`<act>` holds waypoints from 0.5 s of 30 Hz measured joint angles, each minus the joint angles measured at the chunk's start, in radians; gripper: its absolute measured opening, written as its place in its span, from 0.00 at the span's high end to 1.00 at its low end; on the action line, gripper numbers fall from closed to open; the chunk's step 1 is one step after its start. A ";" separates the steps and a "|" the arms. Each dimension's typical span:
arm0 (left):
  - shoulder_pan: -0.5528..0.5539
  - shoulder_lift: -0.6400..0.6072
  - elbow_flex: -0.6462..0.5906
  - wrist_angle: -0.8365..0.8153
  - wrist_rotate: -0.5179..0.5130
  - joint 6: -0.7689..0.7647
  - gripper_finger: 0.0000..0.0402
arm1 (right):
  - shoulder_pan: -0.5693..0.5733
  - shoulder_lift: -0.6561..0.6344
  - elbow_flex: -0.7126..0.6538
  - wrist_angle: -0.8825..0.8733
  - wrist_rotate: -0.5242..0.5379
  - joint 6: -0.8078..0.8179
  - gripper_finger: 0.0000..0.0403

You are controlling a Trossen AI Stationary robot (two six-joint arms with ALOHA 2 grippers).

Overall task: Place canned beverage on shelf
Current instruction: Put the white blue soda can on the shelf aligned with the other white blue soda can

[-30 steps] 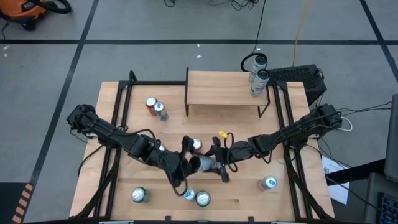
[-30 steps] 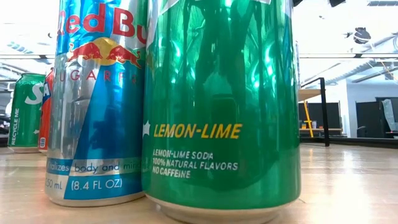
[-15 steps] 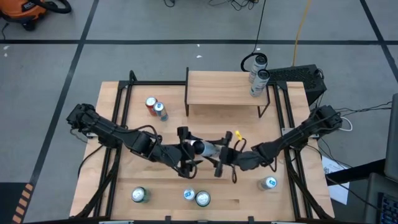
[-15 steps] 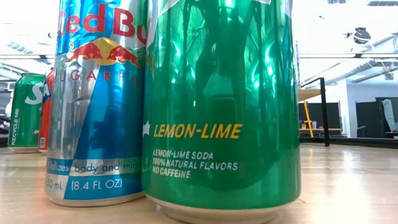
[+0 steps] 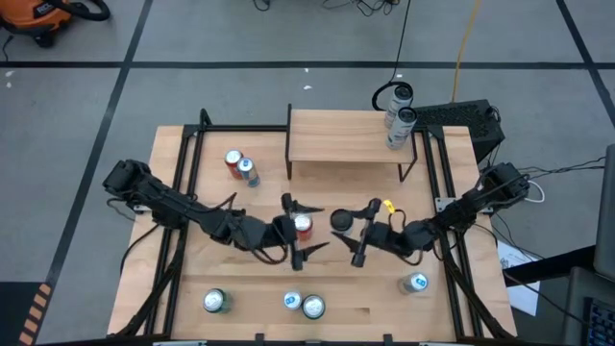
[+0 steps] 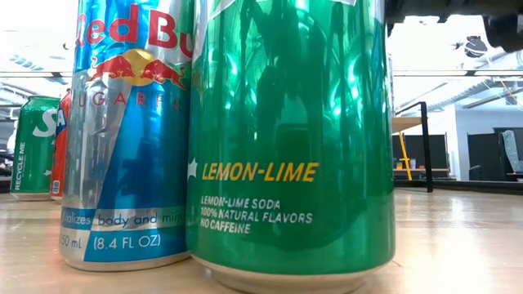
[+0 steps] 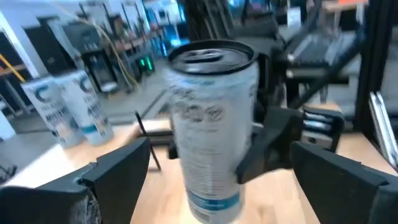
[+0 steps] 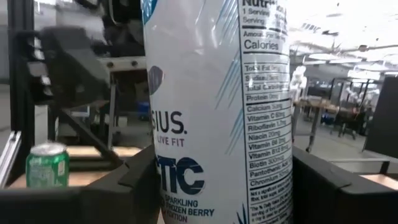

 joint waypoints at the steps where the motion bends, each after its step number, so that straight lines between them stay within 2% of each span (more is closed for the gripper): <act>1: 0.012 0.000 -0.011 0.039 0.016 0.001 0.06 | 0.000 0.000 -0.010 0.019 -0.001 -0.005 0.40; 4: 0.058 0.011 -0.036 0.141 0.087 -0.037 0.06 | -0.006 0.000 -0.017 0.006 0.001 -0.011 0.40; 10: 0.121 0.082 -0.030 0.229 0.272 -0.077 0.06 | -0.023 0.000 -0.016 0.012 0.003 -0.028 0.40; 15: 0.129 0.116 -0.030 0.269 0.281 -0.075 0.07 | -0.035 0.000 -0.016 0.013 0.002 -0.028 0.39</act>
